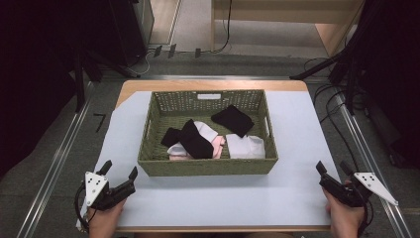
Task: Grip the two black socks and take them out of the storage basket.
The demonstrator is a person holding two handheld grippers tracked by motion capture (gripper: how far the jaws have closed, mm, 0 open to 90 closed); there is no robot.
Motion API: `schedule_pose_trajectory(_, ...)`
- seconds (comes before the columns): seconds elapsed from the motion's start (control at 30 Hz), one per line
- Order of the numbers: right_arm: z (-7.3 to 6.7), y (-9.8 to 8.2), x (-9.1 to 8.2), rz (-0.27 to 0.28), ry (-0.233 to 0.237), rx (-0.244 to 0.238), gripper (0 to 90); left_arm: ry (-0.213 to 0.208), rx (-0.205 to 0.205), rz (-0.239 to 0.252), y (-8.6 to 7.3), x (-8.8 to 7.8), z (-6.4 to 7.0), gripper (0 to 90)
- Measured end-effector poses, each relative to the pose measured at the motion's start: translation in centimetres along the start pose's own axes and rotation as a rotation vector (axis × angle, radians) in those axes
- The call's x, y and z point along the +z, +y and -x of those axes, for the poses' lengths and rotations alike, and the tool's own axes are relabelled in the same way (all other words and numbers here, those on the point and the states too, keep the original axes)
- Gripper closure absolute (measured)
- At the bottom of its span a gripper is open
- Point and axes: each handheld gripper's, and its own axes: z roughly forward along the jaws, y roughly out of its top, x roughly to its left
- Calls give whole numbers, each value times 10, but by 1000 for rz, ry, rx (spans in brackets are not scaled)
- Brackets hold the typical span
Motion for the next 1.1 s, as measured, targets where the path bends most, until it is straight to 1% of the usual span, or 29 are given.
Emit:
schedule_pose_trajectory(0.03,-2,1,0,-5,-1,7,159,0,0,0,0,0,0,142)
schedule_pose_trajectory(0.07,-4,2,1,-7,0,5,159,-4,-2,2,0,0,-1,142)
schedule_pose_trajectory(0.1,-7,4,2,-13,1,-8,159,-5,-7,4,0,0,-1,142)
schedule_pose_trajectory(0.13,-7,4,2,-13,1,-8,159,-5,-7,4,0,0,-1,142)
schedule_pose_trajectory(0.17,-18,13,3,-16,-5,-58,156,-5,-6,9,0,-1,-1,142)
schedule_pose_trajectory(0.23,-31,25,3,5,16,-82,156,-4,-2,9,0,-1,0,143)
schedule_pose_trajectory(0.27,-40,34,3,21,26,-91,156,-5,2,8,-1,-1,0,143)
schedule_pose_trajectory(0.3,-40,34,3,21,26,-91,156,-5,2,8,-1,-1,0,143)
schedule_pose_trajectory(0.33,-57,47,5,35,53,-105,156,-4,9,9,-1,-1,1,142)
schedule_pose_trajectory(0.37,-64,52,7,34,65,-114,156,-4,16,5,-1,-1,1,143)
schedule_pose_trajectory(0.47,-91,69,15,33,109,-146,156,-6,13,7,-1,-1,1,143)
schedule_pose_trajectory(0.5,-91,69,15,33,109,-146,156,-6,13,7,-1,-1,1,143)
schedule_pose_trajectory(0.53,-109,81,22,44,126,-161,158,-8,12,6,-1,-1,0,143)
schedule_pose_trajectory(0.57,-116,86,24,47,130,-166,159,-10,13,6,-1,-1,0,143)
schedule_pose_trajectory(0.6,-116,86,24,47,130,-166,159,-10,13,6,-1,-1,0,143)
schedule_pose_trajectory(0.63,-123,91,27,52,136,-174,160,-12,13,5,-1,-1,0,143)
schedule_pose_trajectory(0.67,-133,98,31,63,144,-182,162,-12,13,5,-1,-1,0,143)
schedule_pose_trajectory(0.7,-140,103,35,68,155,-182,163,-16,12,6,-1,0,0,143)
schedule_pose_trajectory(0.73,-146,106,38,68,161,-180,163,-17,12,5,-1,0,0,143)
schedule_pose_trajectory(0.77,-146,106,38,68,161,-180,163,-17,12,5,-1,0,0,143)
schedule_pose_trajectory(0.8,-154,111,44,63,172,-181,166,-19,11,3,-1,0,0,143)
schedule_pose_trajectory(0.87,-161,114,50,53,181,-169,171,-21,10,2,-1,0,0,143)
schedule_pose_trajectory(0.9,-161,114,50,53,181,-169,171,-21,10,2,-1,0,0,143)
schedule_pose_trajectory(1.0,-174,118,59,43,190,-173,172,-22,8,0,-1,0,0,143)
schedule_pose_trajectory(1.03,-182,120,64,35,199,-179,172,-24,8,-2,0,0,0,144)
schedule_pose_trajectory(1.07,-185,120,66,36,204,-180,172,-24,9,-3,0,0,-1,144)
schedule_pose_trajectory(1.1,-185,120,66,36,204,-180,172,-24,9,-3,0,0,-1,144)
